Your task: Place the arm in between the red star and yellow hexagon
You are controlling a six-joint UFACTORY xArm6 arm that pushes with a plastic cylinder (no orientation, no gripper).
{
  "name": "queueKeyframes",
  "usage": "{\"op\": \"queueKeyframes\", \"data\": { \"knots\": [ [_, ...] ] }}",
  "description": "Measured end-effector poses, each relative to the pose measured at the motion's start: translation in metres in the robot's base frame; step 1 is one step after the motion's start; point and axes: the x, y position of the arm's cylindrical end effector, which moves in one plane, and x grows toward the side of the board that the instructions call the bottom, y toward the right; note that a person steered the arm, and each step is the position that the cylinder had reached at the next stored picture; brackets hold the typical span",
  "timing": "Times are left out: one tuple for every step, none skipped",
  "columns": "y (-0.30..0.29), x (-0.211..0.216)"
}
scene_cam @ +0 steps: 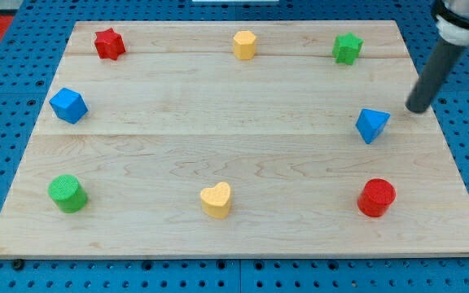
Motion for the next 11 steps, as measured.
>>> {"op": "queueKeyframes", "data": {
  "knots": [
    [-0.071,-0.021],
    [-0.146,-0.034],
    [-0.221,-0.047],
    [-0.271,-0.052],
    [-0.284,-0.052],
    [-0.293,-0.064],
    [-0.327,-0.093],
    [-0.354,-0.13],
    [-0.357,-0.144],
    [-0.357,-0.154],
    [-0.357,-0.161]
  ]
}}
